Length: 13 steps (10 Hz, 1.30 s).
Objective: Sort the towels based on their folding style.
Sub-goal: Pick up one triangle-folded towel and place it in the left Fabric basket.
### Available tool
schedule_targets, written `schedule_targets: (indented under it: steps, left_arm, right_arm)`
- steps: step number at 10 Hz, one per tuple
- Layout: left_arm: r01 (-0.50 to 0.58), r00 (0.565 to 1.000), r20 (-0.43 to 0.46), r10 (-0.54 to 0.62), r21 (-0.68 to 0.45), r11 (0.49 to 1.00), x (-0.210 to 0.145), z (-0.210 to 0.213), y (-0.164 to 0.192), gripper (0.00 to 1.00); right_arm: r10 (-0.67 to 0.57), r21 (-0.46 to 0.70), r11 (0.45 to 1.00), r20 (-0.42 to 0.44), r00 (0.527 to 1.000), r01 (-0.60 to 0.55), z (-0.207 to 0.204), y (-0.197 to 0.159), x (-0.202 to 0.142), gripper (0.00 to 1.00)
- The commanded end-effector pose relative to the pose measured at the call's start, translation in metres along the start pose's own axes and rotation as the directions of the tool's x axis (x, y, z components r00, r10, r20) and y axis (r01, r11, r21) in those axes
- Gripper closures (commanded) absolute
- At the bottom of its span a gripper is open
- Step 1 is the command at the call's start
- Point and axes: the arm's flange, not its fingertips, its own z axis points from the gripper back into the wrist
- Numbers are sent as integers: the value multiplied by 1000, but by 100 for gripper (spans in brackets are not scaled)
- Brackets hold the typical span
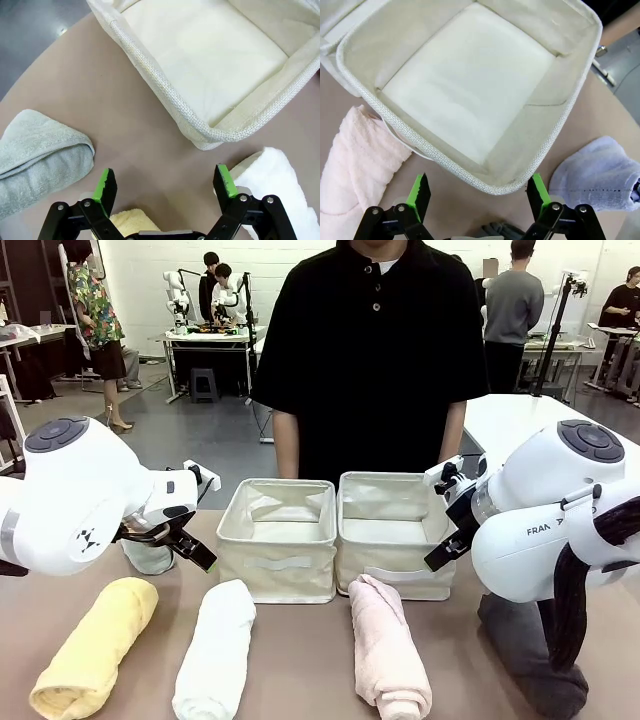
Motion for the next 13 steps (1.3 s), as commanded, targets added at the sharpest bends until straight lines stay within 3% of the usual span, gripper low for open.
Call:
schedule_targets:
  steps: [1, 2, 3, 5, 7, 9, 10, 11, 13]
  left_arm:
    - [0, 1000, 0, 0, 0, 1000, 0, 0, 0, 0]
    - [0, 1000, 0, 0, 0, 1000, 0, 0, 0, 0]
    - [17, 1000, 2, -17, 12, 1000, 16, 38, 3, 0]
    - [69, 995, 61, -76, 116, 991, 52, 132, 9, 0]
    - [139, 987, 50, -150, 185, 973, 87, 242, 1, 0]
    - [181, 979, 43, -198, 246, 952, 109, 326, -13, 0]
    - [167, 980, 60, -188, 262, 951, 111, 348, -14, 0]
    - [168, 974, 96, -206, 301, 938, 100, 346, -17, 0]
    - [148, 981, 84, -173, 245, 958, 97, 359, -20, 0]
  right_arm:
    - [0, 0, 1000, 0, 1000, 0, 0, 0, 0, 0]
    - [-36, -41, 999, 4, 999, 36, 31, -4, 4, 0]
    - [-83, -100, 991, 45, 996, 87, 82, -11, 10, 0]
    - [-112, -202, 972, 57, 992, 121, 188, -22, 21, 0]
    - [-91, -226, 968, 99, 991, 112, 298, -12, 38, 0]
    - [-63, -231, 969, 106, 992, 86, 344, 2, 47, 0]
    - [-70, -239, 967, 90, 993, 90, 349, 4, 49, 0]
    - [-78, -230, 967, 140, 987, 109, 359, 1, 28, 0]
    - [-78, -230, 967, 140, 987, 109, 359, 1, 28, 0]
